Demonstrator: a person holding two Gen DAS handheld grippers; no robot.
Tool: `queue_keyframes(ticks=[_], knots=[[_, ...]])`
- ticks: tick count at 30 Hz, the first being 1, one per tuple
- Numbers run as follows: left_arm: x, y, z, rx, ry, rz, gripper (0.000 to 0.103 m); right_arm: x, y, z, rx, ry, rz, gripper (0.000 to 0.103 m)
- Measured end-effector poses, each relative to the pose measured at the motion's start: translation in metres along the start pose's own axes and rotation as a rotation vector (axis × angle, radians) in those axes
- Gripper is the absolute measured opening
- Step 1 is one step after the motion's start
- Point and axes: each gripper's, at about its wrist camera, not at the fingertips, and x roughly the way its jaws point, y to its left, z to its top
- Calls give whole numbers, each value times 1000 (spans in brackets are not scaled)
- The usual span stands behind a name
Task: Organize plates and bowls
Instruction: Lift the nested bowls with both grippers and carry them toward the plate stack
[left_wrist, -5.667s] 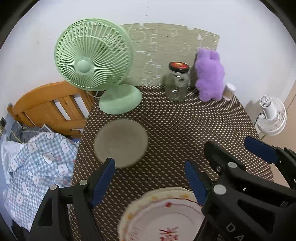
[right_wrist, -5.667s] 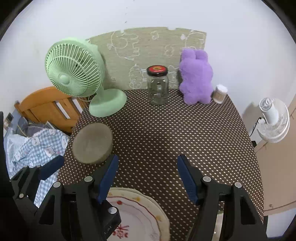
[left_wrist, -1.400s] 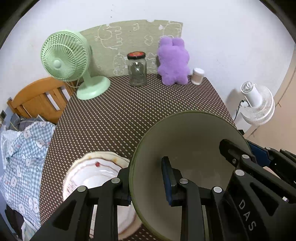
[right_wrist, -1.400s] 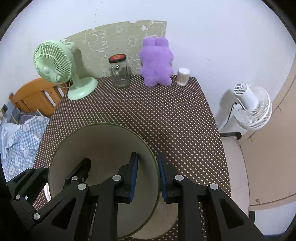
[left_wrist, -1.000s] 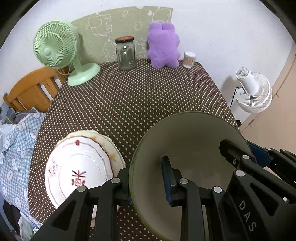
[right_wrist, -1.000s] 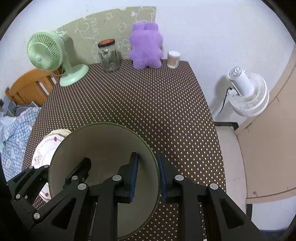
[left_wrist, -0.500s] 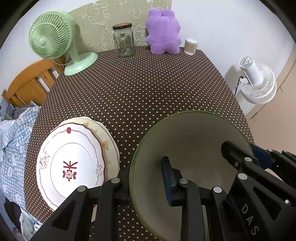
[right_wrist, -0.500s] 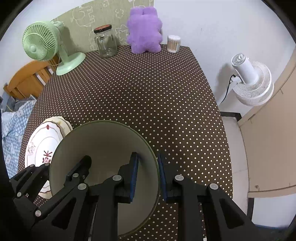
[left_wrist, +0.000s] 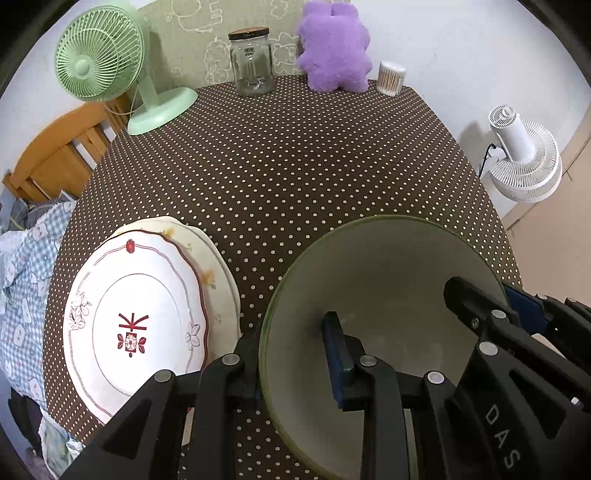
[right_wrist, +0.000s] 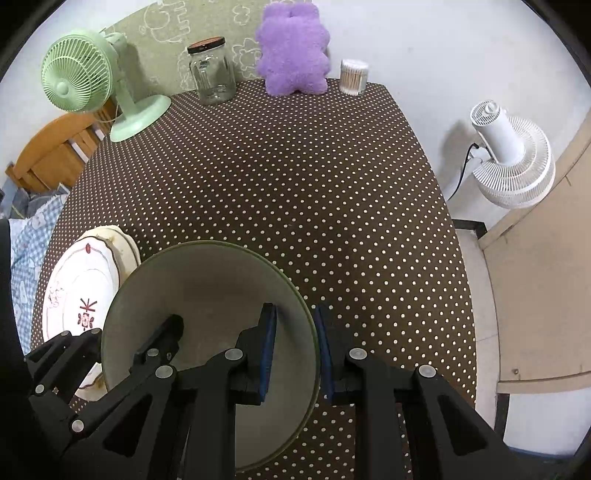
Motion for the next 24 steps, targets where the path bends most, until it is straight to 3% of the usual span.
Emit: queue_keyframes(ticks=[4, 11, 15, 16, 20, 24], knots=[[1, -1, -1, 5, 4, 2, 26, 3, -1, 0, 4, 9, 3, 25], [-4, -3, -2, -8, -6, -20, 40, 0, -8, 0, -3, 4, 62, 25], [-8, -7, -4, -5, -16, -25, 60, -2, -9, -1, -25, 4, 83, 27], [-9, -8, -5, -4, -20, -27, 62, -2, -9, -1, -29, 4, 89, 29], [-10, -4, -7, -13, -21, -45, 70, -4, -14, -3, -22, -8, 107, 61], [-5, -3, -7, -12, -17, -49, 74, 0, -17, -4, -13, -3, 118, 62]])
